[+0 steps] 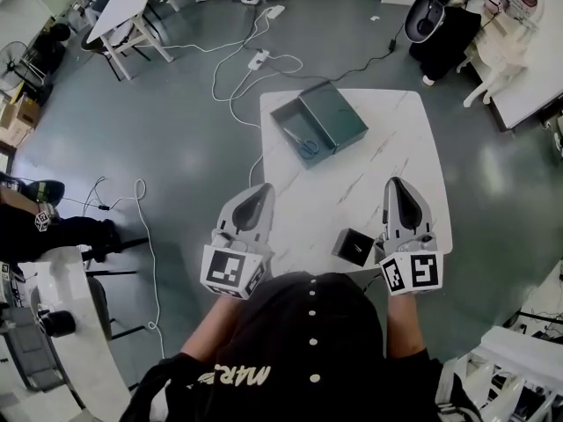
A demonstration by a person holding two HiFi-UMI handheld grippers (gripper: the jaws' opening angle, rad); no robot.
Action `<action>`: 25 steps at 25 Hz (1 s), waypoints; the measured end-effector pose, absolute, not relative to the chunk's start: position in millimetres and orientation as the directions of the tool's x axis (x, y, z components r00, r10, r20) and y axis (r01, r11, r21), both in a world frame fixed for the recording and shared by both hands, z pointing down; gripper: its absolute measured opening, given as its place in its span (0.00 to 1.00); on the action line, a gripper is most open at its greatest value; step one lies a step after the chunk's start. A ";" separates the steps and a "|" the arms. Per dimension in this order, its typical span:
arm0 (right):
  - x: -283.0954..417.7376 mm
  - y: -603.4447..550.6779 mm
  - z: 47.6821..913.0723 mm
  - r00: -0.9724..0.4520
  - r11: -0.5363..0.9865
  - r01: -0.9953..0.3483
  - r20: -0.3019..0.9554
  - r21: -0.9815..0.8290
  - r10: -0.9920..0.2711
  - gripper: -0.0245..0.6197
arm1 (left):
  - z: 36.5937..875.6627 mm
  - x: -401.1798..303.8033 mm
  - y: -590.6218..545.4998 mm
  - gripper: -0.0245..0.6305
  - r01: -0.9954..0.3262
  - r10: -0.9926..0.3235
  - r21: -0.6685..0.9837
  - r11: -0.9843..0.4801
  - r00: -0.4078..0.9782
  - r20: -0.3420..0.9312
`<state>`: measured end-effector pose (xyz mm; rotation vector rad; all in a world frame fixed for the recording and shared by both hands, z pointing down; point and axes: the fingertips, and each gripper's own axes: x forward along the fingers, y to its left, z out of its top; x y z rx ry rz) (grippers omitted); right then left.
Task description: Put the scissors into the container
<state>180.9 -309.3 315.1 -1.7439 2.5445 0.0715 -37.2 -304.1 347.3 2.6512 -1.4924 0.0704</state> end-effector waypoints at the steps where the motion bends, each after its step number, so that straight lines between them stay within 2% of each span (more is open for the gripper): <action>1: 185.3 -306.7 316.1 -0.349 0.349 -0.937 -0.072 0.005 -0.934 0.06 | 345.7 -37.8 -303.0 0.08 -0.857 -0.853 0.060 -0.511 0.515 0.085; 11: 204.3 -306.8 314.9 -0.285 0.284 -0.959 -0.066 0.013 -0.956 0.06 | 342.2 -40.0 -302.5 0.08 -0.868 -0.865 0.040 -0.495 0.496 0.070; 25: 187.0 -315.9 314.6 -0.328 0.327 -0.945 -0.073 0.018 -0.942 0.06 | 339.7 -44.6 -303.1 0.08 -0.874 -0.872 0.018 -0.486 0.486 0.060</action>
